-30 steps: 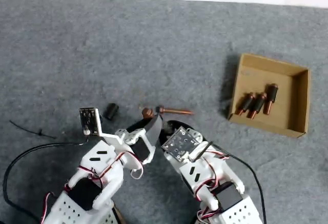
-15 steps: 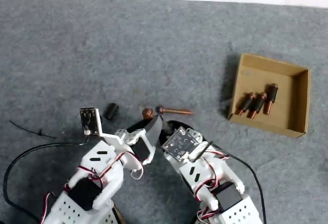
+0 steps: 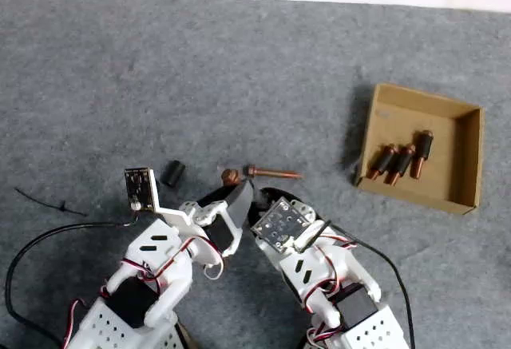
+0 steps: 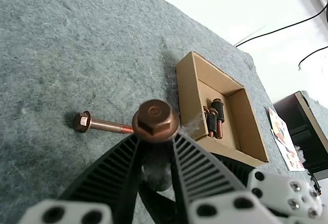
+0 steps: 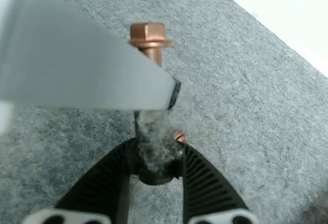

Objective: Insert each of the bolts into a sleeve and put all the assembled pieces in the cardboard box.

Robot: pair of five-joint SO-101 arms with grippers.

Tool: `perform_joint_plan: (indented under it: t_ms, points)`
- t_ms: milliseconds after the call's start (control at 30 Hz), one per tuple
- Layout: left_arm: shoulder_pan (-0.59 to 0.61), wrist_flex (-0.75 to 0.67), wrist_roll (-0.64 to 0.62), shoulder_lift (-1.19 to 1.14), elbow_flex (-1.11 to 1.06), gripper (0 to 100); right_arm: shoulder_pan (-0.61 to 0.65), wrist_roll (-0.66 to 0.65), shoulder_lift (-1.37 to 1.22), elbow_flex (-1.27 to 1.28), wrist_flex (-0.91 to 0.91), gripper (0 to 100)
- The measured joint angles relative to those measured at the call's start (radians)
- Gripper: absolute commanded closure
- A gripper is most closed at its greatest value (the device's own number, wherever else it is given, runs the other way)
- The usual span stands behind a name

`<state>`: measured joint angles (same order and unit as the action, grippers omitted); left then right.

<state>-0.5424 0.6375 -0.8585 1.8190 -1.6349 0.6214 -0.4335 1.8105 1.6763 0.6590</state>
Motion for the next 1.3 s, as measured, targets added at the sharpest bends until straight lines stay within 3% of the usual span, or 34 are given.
perform_joint_plan:
  t_ms: [1300]
  points:
    - [0.043, -0.005, 0.0, 0.003, -0.014, 99, -0.018, 0.0, 0.0, 0.0, 0.003, 99.4]
